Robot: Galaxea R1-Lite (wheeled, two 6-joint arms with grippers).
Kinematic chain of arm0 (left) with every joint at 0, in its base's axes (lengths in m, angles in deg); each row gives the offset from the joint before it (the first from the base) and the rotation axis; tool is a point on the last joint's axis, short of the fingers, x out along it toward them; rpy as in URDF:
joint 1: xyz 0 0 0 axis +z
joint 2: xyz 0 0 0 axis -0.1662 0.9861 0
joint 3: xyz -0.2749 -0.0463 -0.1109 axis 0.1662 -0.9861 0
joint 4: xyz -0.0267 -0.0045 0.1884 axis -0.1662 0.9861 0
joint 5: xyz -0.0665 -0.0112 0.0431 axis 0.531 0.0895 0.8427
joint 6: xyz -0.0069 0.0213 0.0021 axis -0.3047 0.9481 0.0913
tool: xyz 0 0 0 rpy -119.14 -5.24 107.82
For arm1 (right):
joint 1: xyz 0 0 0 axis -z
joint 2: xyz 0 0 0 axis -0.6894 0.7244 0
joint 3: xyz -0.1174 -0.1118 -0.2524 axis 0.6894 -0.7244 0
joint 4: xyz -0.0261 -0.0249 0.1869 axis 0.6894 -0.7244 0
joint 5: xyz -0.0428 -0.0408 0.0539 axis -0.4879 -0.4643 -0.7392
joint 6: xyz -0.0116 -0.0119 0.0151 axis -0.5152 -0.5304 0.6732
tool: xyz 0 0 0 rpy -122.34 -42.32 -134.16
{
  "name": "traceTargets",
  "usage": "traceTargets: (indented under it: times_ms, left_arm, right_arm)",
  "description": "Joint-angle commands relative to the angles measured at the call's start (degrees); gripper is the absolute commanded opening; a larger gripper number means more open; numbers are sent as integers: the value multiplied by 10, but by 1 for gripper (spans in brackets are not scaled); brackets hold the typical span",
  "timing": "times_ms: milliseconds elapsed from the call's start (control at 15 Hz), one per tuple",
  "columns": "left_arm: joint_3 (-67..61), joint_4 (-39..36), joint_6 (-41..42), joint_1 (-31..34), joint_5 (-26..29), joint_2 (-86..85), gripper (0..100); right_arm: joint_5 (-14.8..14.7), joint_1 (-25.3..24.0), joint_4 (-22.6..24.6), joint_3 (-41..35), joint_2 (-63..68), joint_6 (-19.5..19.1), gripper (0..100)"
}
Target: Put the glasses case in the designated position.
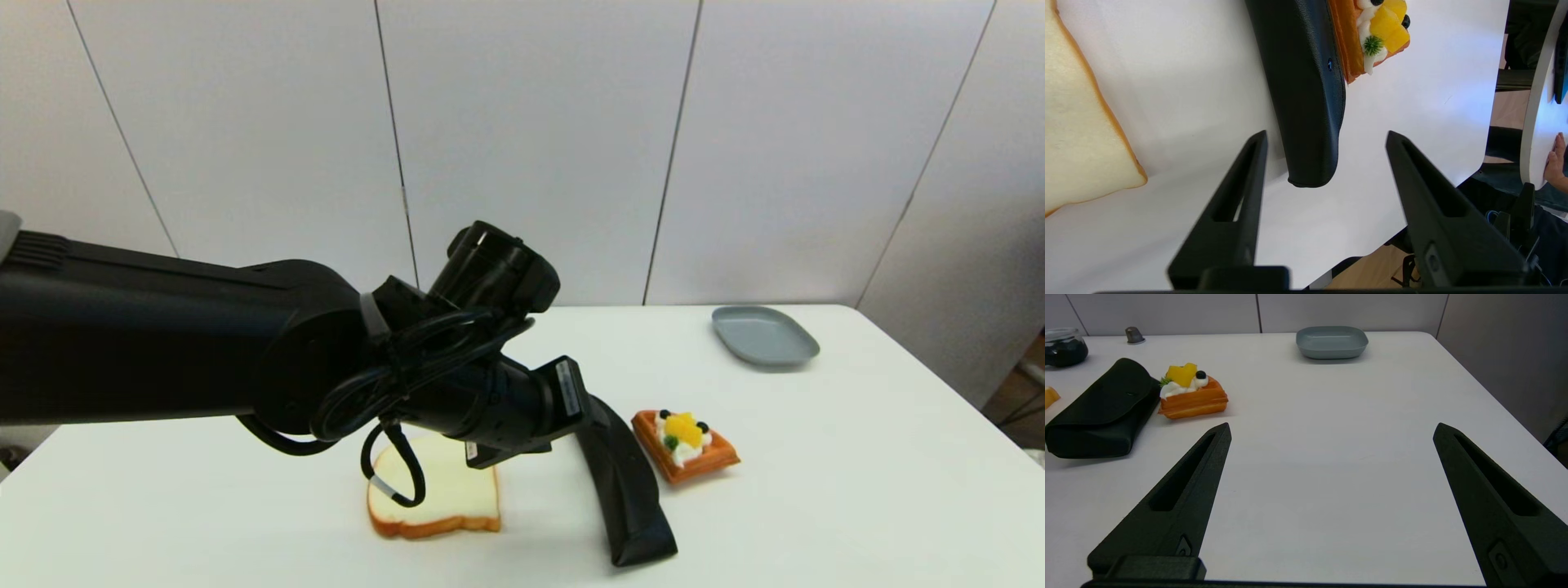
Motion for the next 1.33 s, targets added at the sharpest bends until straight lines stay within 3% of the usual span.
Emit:
traceTargets:
  times_ms: [67, 133, 533, 800, 1067, 1333]
  left_arm:
    - [-1, 11, 7, 10, 1, -11, 100]
    - [-2, 17, 25, 23, 1, -23, 100]
    - [-48, 26, 316, 210, 3, -123, 100]
    - [-76, 78, 523, 339, 4, -204, 100]
    - [-95, 82, 676, 404, 4, -272, 100]
    - [-163, 94, 798, 423, 2, -369, 100]
  right_arm:
    - [0, 0, 0, 0, 1, 1, 100]
    - [0, 0, 0, 0, 1, 1, 100]
    - [0, 0, 0, 0, 1, 1, 100]
    - [0, 0, 0, 0, 1, 1, 100]
    - [0, 0, 0, 0, 1, -1, 100]
    - [0, 0, 1, 0, 1, 1, 100]
